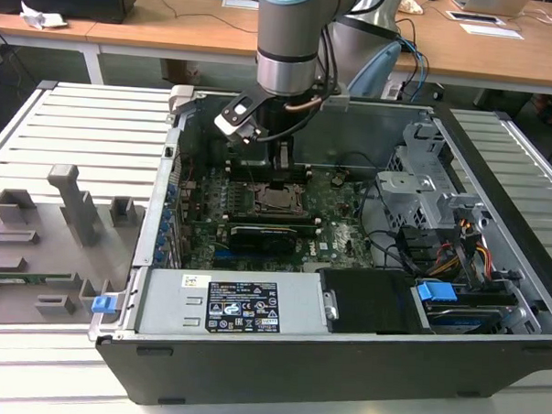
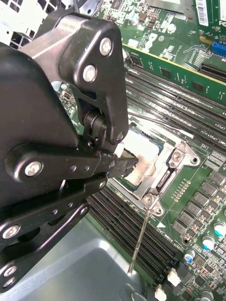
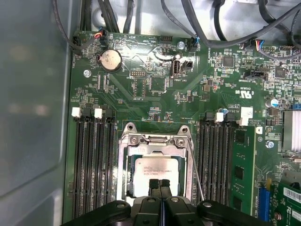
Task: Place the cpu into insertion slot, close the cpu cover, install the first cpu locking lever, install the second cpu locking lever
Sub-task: 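Install the first cpu locking lever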
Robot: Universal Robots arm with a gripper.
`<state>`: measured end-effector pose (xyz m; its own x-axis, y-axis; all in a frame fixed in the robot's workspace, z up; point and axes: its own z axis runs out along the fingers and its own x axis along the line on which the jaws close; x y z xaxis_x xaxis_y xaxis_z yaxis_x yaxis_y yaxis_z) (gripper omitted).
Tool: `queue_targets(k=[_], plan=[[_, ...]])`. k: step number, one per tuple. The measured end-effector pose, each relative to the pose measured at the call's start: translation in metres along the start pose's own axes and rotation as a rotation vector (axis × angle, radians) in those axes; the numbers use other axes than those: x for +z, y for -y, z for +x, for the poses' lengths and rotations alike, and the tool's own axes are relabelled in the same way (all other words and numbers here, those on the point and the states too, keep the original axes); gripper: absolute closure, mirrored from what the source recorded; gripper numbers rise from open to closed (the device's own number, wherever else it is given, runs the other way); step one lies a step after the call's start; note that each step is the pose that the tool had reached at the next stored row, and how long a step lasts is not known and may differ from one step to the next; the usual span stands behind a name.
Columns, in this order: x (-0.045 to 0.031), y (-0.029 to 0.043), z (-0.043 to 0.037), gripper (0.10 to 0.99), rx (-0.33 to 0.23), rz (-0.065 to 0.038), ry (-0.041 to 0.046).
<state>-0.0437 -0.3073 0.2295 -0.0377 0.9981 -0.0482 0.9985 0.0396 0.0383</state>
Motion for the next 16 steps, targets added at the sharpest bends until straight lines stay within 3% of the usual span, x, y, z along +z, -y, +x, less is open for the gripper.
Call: queue_targets(k=[12, 16], plan=[[-0.0045, -0.0002, -0.0002, 0.976, 0.0, 0.0, 0.0001], [-0.0098, -0.0004, -0.0005, 0.976, 0.0, 0.0, 0.0007]])
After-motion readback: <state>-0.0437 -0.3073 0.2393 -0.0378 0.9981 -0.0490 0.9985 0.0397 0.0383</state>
